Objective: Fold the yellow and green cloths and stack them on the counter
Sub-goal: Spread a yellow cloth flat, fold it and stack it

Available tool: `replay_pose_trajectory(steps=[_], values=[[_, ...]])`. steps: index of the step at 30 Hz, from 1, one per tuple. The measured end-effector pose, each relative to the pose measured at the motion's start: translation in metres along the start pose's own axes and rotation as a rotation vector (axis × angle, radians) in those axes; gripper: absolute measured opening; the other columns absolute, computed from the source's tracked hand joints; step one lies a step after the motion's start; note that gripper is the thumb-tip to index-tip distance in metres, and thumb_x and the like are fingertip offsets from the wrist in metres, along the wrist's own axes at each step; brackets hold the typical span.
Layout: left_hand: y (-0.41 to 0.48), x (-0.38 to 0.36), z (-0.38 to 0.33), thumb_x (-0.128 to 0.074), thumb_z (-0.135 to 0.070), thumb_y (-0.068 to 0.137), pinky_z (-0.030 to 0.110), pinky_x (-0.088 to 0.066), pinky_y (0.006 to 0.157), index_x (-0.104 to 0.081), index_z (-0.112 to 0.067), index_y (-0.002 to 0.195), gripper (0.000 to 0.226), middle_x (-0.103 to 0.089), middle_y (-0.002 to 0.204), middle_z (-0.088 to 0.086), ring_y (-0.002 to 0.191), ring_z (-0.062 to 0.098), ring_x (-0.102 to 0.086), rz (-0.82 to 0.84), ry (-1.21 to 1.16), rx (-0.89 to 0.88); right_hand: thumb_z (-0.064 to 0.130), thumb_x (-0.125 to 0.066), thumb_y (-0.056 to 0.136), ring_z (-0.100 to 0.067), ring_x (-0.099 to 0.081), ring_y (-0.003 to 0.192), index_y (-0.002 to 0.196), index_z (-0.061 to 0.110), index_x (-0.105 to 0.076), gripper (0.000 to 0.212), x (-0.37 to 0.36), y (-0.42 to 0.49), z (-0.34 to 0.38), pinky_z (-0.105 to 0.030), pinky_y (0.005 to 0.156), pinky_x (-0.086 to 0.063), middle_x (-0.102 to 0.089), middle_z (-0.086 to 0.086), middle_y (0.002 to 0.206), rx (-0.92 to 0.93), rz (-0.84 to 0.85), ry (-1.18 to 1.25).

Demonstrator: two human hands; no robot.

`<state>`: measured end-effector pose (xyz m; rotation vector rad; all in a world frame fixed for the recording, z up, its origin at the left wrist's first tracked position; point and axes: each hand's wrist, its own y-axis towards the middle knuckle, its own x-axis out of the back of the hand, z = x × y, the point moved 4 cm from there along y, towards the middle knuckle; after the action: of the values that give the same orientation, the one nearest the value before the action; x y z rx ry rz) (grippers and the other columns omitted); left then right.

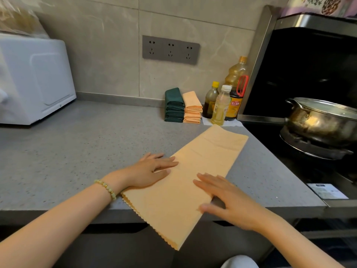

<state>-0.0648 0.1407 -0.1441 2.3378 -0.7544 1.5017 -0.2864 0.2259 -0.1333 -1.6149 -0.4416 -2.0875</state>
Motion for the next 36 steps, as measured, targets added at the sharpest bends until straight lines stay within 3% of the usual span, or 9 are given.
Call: replay_pose_trajectory(steps=[4, 6, 9, 11, 15, 18, 21, 24, 36], values=[[0.001, -0.002, 0.004, -0.032, -0.041, 0.102, 0.035, 0.009, 0.117, -0.029, -0.048, 0.142, 0.041, -0.017, 0.151, -0.029, 0.144, 0.002, -0.003, 0.004, 0.003, -0.004, 0.079, -0.044, 0.076, 0.011, 0.017, 0.138, 0.149, 0.041, -0.001, 0.092, -0.009, -0.003, 0.014, -0.015, 0.111, 0.015, 0.014, 0.027, 0.151, 0.104, 0.020, -0.162], [0.000, -0.001, 0.003, -0.033, -0.040, 0.102, 0.034, 0.009, 0.117, -0.030, -0.048, 0.141, 0.040, -0.018, 0.151, -0.029, 0.145, 0.002, -0.003, 0.007, -0.013, 0.000, 0.073, -0.042, 0.081, 0.002, 0.004, 0.142, 0.149, 0.039, -0.007, 0.084, -0.016, -0.001, 0.018, -0.022, 0.113, 0.008, 0.002, 0.019, 0.155, 0.124, -0.040, -0.211], [-0.003, 0.001, -0.002, -0.031, -0.031, 0.104, 0.035, 0.009, 0.118, -0.031, -0.045, 0.142, 0.041, -0.018, 0.153, -0.025, 0.145, 0.004, -0.002, 0.061, -0.044, 0.019, 0.053, -0.039, 0.085, -0.012, -0.048, 0.128, 0.138, 0.030, -0.038, 0.058, -0.018, 0.003, 0.024, -0.031, 0.104, -0.039, -0.046, 0.005, 0.143, 0.130, -0.233, -0.270], [-0.006, 0.006, -0.010, -0.026, -0.027, 0.105, 0.033, 0.006, 0.118, -0.034, -0.040, 0.143, 0.041, -0.018, 0.153, -0.022, 0.144, 0.003, -0.006, 0.116, -0.066, 0.057, 0.042, -0.036, 0.087, -0.006, -0.056, 0.116, 0.127, 0.029, -0.053, 0.045, -0.012, 0.006, 0.029, -0.030, 0.091, -0.052, -0.058, 0.009, 0.131, 0.105, -0.308, -0.189], [-0.017, 0.027, -0.021, -0.039, -0.050, 0.095, 0.014, -0.033, 0.094, -0.053, -0.034, 0.120, 0.032, -0.049, 0.130, -0.017, 0.120, 0.003, -0.044, 0.088, -0.402, 0.109, 0.021, -0.038, 0.099, 0.001, -0.053, 0.068, 0.073, 0.022, -0.062, 0.035, 0.011, 0.010, 0.011, -0.034, 0.075, -0.050, -0.064, 0.010, 0.076, -0.188, -0.282, 0.345], [-0.025, 0.032, -0.019, -0.042, -0.038, 0.096, 0.010, -0.039, 0.093, -0.049, -0.040, 0.114, 0.019, -0.055, 0.118, -0.019, 0.111, 0.002, -0.054, 0.092, -0.436, 0.048, 0.023, -0.040, 0.100, -0.013, -0.061, 0.074, 0.082, 0.008, -0.064, 0.034, 0.028, 0.016, -0.017, -0.030, 0.071, -0.050, -0.066, 0.000, 0.079, -0.353, -0.378, 0.650], [-0.022, 0.029, -0.019, -0.064, -0.042, 0.083, 0.029, -0.047, 0.096, -0.061, -0.037, 0.108, 0.025, -0.069, 0.093, -0.017, 0.095, 0.003, -0.063, 0.032, -0.277, 0.035, 0.030, -0.047, 0.097, -0.018, -0.044, 0.053, 0.061, 0.008, -0.046, 0.042, 0.035, 0.020, -0.045, -0.030, 0.052, -0.032, -0.048, -0.005, 0.056, -0.525, -0.454, 0.558], [-0.015, 0.019, -0.031, -0.064, -0.049, 0.085, 0.019, -0.048, 0.074, -0.066, -0.026, 0.100, 0.027, -0.066, 0.063, -0.015, 0.068, 0.001, -0.060, -0.054, -0.275, 0.121, 0.025, -0.060, 0.090, -0.015, -0.056, 0.066, 0.077, 0.007, -0.065, 0.022, 0.032, 0.027, -0.061, -0.026, 0.058, -0.039, -0.064, -0.005, 0.074, -0.565, -0.410, 0.434], [0.020, 0.014, -0.032, -0.049, -0.035, 0.097, 0.017, -0.040, 0.061, -0.061, -0.021, 0.061, 0.040, -0.071, 0.070, -0.006, 0.064, 0.006, -0.050, -0.032, -0.215, 0.371, 0.029, -0.055, 0.093, -0.011, -0.045, 0.058, 0.067, 0.017, -0.051, 0.029, 0.036, 0.054, -0.086, -0.023, 0.051, -0.030, -0.048, 0.003, 0.062, -0.635, -0.407, 0.269]])
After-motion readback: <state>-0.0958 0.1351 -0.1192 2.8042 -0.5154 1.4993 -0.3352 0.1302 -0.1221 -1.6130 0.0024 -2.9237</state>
